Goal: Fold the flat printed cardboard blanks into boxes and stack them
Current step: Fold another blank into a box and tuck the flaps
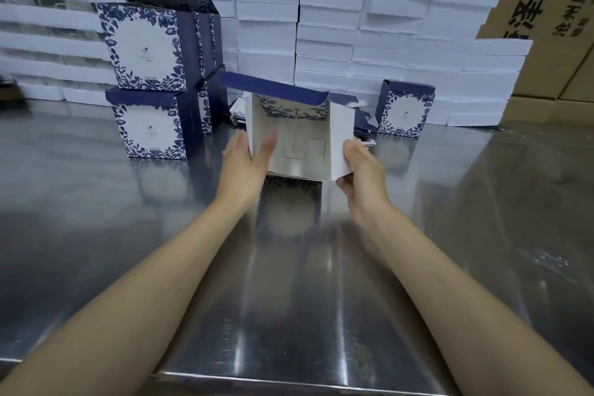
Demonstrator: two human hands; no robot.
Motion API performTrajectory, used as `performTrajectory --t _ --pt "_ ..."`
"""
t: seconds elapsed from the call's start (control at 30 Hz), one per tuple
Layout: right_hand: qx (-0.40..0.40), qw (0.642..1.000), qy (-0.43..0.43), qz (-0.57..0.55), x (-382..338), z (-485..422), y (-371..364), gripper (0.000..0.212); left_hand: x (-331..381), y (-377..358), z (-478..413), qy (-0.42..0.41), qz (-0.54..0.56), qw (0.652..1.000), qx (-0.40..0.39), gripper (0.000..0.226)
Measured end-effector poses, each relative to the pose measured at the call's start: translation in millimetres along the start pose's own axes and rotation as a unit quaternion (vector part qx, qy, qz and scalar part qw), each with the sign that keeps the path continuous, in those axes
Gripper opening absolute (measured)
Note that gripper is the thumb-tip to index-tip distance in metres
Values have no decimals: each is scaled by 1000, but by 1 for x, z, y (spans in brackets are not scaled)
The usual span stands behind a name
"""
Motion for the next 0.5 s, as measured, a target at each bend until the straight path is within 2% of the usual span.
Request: performTrajectory --t 0.03,0.1,0.2,0.27,0.33,0.4,0.5 --pt "-5 1000 3 21 0 2 -1 16 0 -2 2 3 19 1000 -2 48" --pt "-3 991 67 117 -5 3 -2 25 2 -2 4 -3 17 1000 26 45" --pt "26 936 186 298 -13 4 -2 33 4 -3 6 -11 5 999 39 45" --pt "49 922 217 318 -13 5 -4 29 4 -3 5 -9 -13 999 38 38" --pt "37 931 206 299 -11 8 -10 26 7 -3 5 -3 -22 1000 22 28" --pt "24 935 181 303 -8 12 -15 41 11 -3 6 -15 -27 999 13 42" --pt "35 914 223 337 -12 16 -15 55 15 -2 8 -37 -41 998 3 50"
Point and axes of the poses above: each hand's wrist, its own z-axis away from the middle knuckle, its own y-axis out of the back of the hand, x = y × z, the point moved 4 cm from there along -z, towards the middle knuckle, and after that the axes turned 3 degrees about -z, right-handed, at the moved point
